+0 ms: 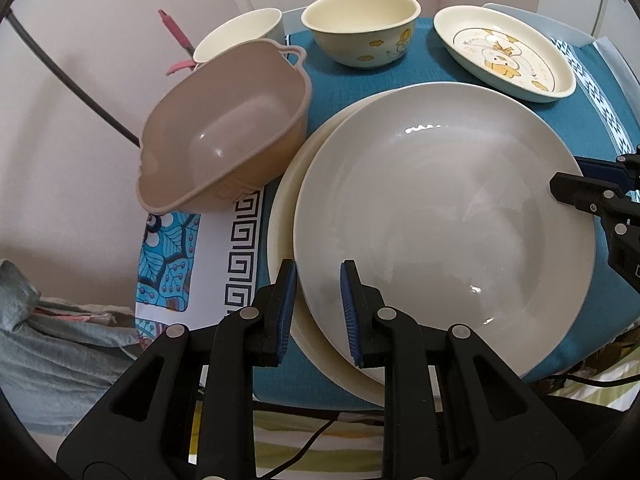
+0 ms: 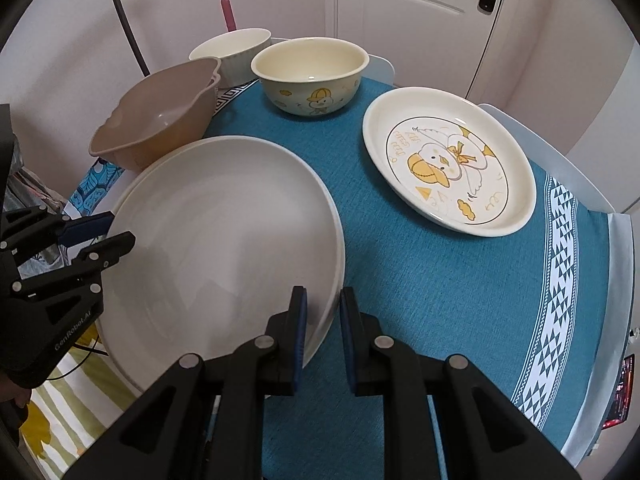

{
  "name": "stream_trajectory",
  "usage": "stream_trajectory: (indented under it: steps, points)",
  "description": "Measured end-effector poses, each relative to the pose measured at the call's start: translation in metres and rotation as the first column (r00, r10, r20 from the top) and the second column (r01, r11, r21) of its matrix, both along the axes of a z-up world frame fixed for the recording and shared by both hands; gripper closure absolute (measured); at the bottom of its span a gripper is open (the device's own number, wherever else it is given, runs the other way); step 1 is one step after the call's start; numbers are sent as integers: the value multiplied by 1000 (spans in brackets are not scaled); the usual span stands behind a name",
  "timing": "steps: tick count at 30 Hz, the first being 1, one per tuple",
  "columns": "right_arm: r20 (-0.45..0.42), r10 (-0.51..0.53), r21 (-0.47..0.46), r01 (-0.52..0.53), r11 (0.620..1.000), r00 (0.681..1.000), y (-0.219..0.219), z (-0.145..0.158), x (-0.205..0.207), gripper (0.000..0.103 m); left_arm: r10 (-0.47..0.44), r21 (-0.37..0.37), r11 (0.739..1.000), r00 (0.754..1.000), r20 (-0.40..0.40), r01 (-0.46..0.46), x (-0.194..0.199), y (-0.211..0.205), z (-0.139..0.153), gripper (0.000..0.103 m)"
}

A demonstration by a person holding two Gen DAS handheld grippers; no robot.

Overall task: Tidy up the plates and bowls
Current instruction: 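Lower the white plate onto the yellow bear plate and open both tools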

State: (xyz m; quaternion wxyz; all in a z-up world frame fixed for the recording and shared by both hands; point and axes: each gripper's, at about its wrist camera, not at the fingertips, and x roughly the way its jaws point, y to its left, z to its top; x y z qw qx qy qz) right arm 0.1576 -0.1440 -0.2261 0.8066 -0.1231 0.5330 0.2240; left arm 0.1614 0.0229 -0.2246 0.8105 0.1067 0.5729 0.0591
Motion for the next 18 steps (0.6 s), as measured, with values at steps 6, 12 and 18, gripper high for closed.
stream_trajectory:
  steps: [6, 12, 18]
  points:
    - [-2, 4, -3, -4, 1000, 1000, 1, -1, 0, 88, -5, 47, 999, 1000, 0, 5, -1, -1, 1, 84]
    - [-9, 2, 1, -2, 1000, 1000, -1, -3, 0, 88, -4, 39, 999, 1000, -1, 4, -1, 2, 2, 84]
    - [0, -28, 100, 28, 995, 1000, -23, 20, 1, 88, -2, -9, 1000, 999, 42, 2, 2, -1, 41, 84]
